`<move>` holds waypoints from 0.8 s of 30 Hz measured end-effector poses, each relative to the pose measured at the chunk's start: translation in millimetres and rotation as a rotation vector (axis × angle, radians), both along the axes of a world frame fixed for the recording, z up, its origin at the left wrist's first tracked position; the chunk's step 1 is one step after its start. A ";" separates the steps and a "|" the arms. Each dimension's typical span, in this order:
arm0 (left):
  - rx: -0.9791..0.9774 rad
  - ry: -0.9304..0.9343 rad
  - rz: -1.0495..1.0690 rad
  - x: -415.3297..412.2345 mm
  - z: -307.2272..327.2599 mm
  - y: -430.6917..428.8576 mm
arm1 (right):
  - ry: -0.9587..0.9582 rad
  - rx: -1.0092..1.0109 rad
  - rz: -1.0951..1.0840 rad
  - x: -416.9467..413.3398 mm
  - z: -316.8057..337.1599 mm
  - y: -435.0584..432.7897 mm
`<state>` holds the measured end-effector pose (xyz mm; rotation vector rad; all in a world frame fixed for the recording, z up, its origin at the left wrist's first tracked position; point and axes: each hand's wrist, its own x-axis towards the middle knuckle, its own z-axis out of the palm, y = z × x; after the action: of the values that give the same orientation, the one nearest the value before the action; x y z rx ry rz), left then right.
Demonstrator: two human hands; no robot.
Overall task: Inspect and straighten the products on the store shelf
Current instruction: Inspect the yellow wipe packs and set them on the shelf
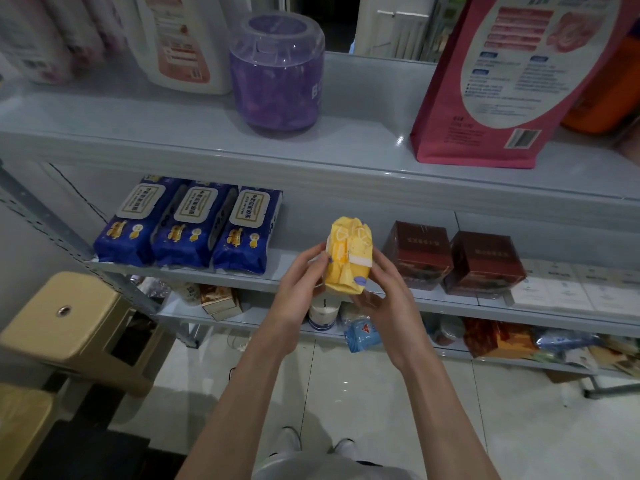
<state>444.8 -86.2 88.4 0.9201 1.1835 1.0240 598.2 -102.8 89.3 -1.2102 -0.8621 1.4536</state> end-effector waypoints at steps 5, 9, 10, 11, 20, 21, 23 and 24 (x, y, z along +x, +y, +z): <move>-0.013 0.024 -0.001 -1.2 -1.5 0.5 | -0.088 0.021 0.015 -2.0 -0.4 -2.1; -0.045 -0.004 0.029 -4.8 1.4 0.1 | -0.107 0.004 0.016 -3.2 0.7 -1.8; -0.051 -0.001 0.030 -5.4 2.8 -0.2 | -0.090 -0.019 -0.001 -3.3 1.7 -0.6; -0.055 0.005 0.030 -5.7 3.8 -0.7 | -0.073 -0.043 -0.026 -3.2 2.4 0.8; 0.071 0.081 -0.085 -12.1 -7.2 -6.4 | 0.109 -0.148 -0.121 -1.9 -4.3 1.5; 0.046 0.096 -0.073 -10.9 -7.6 -6.2 | 0.133 -0.154 -0.120 -1.7 -4.4 1.3; -0.081 0.151 -0.035 -6.7 -4.2 -5.5 | 0.188 -0.171 -0.146 -2.5 -6.0 0.2; -0.140 0.157 -0.032 -5.4 -2.6 -5.0 | 0.223 -0.177 -0.165 -3.0 -7.7 0.1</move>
<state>439.4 -91.2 85.7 0.9186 1.3492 0.8441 595.2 -102.8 81.6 -1.1917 -0.4794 1.5189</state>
